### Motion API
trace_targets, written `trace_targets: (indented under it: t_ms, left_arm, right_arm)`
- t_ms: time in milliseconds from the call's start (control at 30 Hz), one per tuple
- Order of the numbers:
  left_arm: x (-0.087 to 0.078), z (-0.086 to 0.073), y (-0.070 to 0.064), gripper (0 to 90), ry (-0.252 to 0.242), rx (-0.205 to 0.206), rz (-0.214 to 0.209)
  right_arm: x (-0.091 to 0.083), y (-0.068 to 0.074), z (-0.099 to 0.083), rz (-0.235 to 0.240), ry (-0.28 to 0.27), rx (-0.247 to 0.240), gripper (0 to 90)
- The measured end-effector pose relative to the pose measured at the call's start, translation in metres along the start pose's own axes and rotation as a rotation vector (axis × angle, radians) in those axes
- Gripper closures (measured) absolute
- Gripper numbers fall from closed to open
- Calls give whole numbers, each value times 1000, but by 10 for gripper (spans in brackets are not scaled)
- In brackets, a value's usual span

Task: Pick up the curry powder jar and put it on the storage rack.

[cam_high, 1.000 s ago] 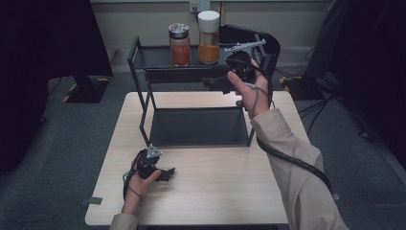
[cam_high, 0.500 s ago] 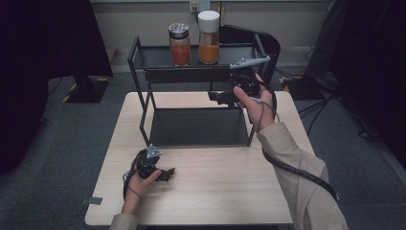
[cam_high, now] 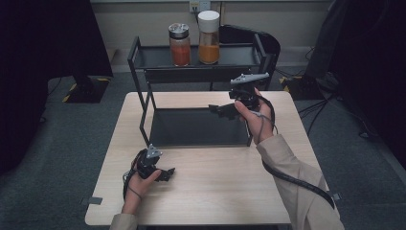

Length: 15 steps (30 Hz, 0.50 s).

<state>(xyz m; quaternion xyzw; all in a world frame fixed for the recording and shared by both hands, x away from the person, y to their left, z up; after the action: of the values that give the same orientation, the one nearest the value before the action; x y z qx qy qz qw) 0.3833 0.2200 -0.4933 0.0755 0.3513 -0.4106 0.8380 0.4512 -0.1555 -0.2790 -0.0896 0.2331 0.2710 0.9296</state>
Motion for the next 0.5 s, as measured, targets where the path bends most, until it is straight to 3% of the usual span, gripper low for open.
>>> trace_targets:
  t_ms: [500]
  left_arm:
    - [0,0,0,0,3,2,0]
  right_arm:
    - [8,-7,-40,39,9,17,21]
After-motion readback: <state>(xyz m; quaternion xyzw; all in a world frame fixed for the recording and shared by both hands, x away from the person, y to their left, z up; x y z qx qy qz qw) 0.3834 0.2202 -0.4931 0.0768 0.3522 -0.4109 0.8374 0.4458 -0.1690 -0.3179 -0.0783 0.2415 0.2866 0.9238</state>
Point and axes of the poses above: each handheld gripper's, and its own axes: x roughly forward along the jaws, z roughly out of its top, y roughly to its left, the point moved 10 cm from there along x, roughly forward along the jaws, and after that the axes turned 15 degrees about -z, right-handed, at the moved point
